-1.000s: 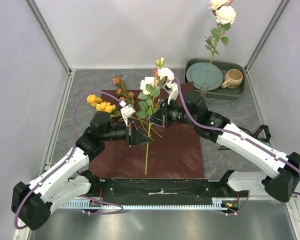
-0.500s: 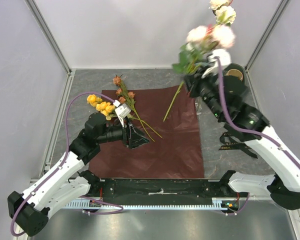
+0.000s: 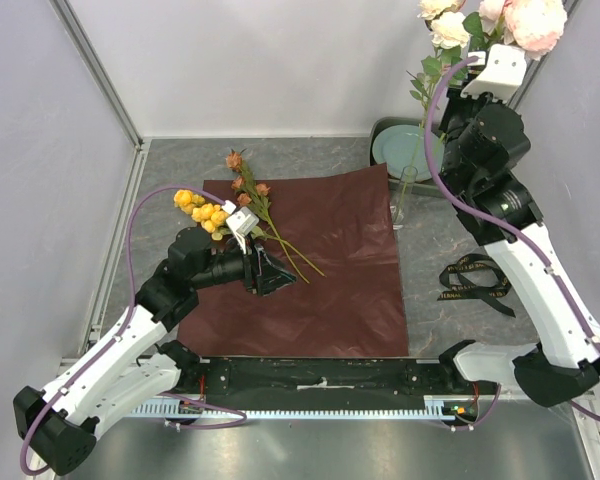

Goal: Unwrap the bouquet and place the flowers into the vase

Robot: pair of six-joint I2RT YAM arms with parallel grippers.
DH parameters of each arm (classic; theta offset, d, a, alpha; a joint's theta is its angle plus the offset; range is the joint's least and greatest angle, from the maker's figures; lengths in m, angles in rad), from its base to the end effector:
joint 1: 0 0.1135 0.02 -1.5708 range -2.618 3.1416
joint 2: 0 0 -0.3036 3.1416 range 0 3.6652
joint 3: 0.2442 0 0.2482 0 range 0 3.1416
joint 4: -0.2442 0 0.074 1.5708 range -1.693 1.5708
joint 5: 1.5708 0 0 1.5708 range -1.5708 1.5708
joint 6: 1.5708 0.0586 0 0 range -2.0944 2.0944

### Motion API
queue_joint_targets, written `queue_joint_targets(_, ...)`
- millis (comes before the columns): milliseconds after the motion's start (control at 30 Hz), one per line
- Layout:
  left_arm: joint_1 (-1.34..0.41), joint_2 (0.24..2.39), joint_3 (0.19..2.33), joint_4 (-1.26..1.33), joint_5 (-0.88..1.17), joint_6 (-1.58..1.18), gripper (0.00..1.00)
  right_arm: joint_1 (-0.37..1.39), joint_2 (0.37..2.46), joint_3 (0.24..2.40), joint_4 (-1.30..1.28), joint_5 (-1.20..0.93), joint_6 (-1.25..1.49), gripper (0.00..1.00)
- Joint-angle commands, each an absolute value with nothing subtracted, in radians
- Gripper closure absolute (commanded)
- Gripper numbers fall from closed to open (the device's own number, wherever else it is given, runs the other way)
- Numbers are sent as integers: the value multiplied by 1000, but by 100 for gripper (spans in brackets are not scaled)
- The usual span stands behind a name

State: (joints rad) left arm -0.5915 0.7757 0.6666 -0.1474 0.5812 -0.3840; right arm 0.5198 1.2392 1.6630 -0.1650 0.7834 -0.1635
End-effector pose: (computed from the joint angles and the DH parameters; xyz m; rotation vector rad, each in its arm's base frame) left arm 0.1216 -0.1205 0.3283 0.6360 1.8535 -1.1949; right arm 0.2182 0.0772 0.5839 0.2092 1.3760 -0.2162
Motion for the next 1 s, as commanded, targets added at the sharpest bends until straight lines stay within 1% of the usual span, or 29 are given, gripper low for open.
queue_joint_targets(0, -595, 759, 683, -150, 563, -345, 34, 483, 1261, 1668, -103, 756, -183, 100)
queue_joint_targets(367, -595, 775, 684, -147, 568, -341, 34, 390, 1270, 1575, -52, 643, -81, 100)
queue_joint_targets(733, -595, 779, 687, -149, 571, -336, 33, 385, 1290, 1534, -37, 595, -43, 100)
queue_joint_targets(967, -595, 784, 689, -156, 566, -337, 29, 377, 1282, 1444, 38, 589, -55, 100)
